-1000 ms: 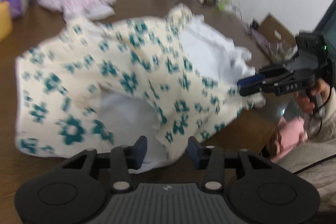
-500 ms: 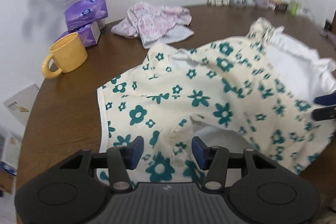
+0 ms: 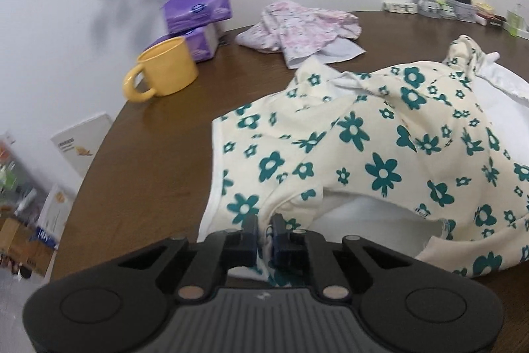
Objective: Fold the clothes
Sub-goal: 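Open both grippers and release the shirt panel, then grasp the shirt's hem edge with the right gripper while the left gripper grasps beside it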
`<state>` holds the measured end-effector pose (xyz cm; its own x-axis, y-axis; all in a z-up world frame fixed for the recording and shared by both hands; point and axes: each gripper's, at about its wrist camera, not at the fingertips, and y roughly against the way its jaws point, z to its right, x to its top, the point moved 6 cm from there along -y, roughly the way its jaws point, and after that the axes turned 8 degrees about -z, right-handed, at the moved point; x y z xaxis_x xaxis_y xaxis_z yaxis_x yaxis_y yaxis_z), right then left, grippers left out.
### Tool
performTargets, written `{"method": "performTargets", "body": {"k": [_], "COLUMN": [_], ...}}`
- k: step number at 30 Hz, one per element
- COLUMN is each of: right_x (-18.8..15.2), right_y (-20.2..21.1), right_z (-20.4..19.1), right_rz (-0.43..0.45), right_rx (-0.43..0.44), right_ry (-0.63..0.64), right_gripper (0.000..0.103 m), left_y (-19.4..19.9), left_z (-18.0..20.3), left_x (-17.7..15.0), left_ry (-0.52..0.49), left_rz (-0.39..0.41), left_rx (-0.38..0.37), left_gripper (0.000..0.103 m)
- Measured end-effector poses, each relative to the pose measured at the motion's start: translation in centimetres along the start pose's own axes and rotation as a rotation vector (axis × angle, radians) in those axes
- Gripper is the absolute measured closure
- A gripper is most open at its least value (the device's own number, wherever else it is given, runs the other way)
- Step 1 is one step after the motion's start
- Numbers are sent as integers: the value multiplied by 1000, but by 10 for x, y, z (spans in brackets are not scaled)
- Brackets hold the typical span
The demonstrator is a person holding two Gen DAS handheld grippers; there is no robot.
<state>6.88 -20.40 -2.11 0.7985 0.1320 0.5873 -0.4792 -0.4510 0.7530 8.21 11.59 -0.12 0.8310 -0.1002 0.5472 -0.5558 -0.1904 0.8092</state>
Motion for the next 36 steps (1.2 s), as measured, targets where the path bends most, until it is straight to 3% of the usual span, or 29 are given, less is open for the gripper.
{"method": "performTargets", "body": {"k": [5, 8, 12, 14, 17, 21, 24, 27, 36], "right_x": [-1, -1, 1, 4, 11, 16, 18, 18, 12], "right_y": [0, 0, 4, 9, 13, 5, -1, -4, -10], "right_z": [0, 0, 4, 4, 1, -1, -1, 0, 0], "right_rz": [2, 3, 9, 31, 59, 48, 35, 27, 1], "right_rx": [1, 0, 23, 34, 20, 8, -6, -8, -28], "right_ry": [15, 22, 4, -3, 14, 26, 29, 26, 33], "right_gripper": [65, 64, 64, 64, 64, 64, 64, 64, 64], "left_y": [1, 7, 28, 35, 28, 0, -21, -36, -34], "left_z": [-4, -5, -6, -3, 7, 23, 33, 35, 23], "left_x": [-8, -5, 10, 23, 42, 59, 64, 62, 51], "left_ry": [62, 79, 112, 103, 25, -78, -109, -109, -33], "left_rz": [-7, -1, 58, 92, 96, 32, -31, -63, -39], "left_rx": [0, -37, -162, -187, -155, -148, -179, -168, -124], "left_gripper": [95, 89, 58, 55, 53, 53, 59, 97, 101]}}
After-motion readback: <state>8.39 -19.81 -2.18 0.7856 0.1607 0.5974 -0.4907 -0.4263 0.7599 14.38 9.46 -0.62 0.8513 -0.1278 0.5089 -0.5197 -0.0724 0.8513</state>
